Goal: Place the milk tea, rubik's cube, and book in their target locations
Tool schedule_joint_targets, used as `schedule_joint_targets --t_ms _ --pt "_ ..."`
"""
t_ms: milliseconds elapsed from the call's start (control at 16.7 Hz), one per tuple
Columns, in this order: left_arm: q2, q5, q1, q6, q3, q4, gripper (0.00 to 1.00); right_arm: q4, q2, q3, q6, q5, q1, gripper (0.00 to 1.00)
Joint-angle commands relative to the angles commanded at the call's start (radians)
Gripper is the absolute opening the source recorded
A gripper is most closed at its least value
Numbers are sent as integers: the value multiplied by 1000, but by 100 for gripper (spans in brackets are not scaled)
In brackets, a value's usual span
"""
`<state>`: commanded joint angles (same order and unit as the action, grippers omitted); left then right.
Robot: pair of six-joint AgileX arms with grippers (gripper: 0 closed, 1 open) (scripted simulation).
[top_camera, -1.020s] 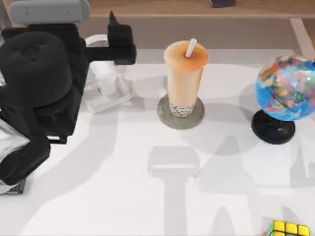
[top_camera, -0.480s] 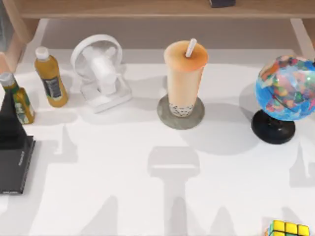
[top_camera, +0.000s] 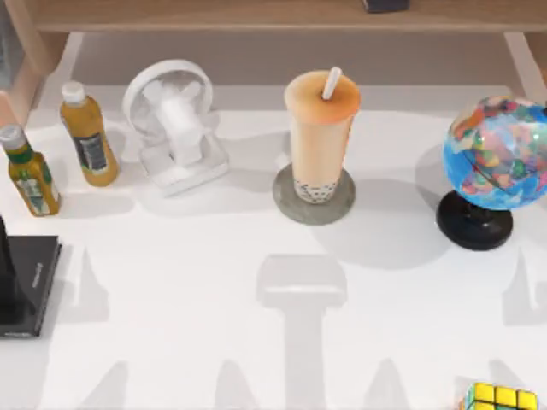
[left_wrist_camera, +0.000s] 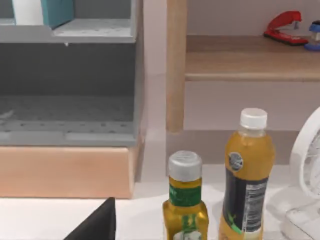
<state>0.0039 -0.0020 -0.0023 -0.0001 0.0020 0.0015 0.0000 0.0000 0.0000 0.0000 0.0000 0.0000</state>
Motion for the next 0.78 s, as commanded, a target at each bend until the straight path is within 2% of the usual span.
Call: schedule_joint_targets --t_ms 420,600,780 --pt "-4 2 2 0 -2 -1 100 -13 13 12 12 0 10 100" --pt "-4 2 2 0 -2 -1 100 -107 110 92 100 0 78 100" --pt "-4 2 2 0 -2 -1 100 -289 302 226 246 0 191 100"
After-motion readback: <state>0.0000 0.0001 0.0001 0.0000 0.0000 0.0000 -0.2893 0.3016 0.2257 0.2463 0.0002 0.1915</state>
